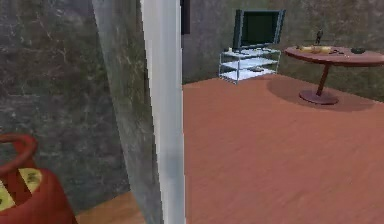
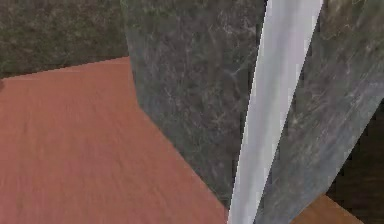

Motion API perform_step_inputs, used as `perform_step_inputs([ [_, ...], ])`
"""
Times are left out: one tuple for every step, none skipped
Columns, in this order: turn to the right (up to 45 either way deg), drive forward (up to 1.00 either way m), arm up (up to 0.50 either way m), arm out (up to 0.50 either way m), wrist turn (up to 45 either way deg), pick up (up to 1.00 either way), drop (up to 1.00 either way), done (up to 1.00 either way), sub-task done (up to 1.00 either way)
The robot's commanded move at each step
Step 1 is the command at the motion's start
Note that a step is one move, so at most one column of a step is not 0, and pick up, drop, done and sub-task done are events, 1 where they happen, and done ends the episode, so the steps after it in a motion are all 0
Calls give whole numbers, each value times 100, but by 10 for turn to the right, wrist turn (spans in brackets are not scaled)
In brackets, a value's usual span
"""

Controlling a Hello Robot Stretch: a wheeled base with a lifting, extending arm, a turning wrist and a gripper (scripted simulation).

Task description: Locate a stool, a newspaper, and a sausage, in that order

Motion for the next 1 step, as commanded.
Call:
perform_step_inputs([
  [390,0,0,0,0,0,0,0,0],
])
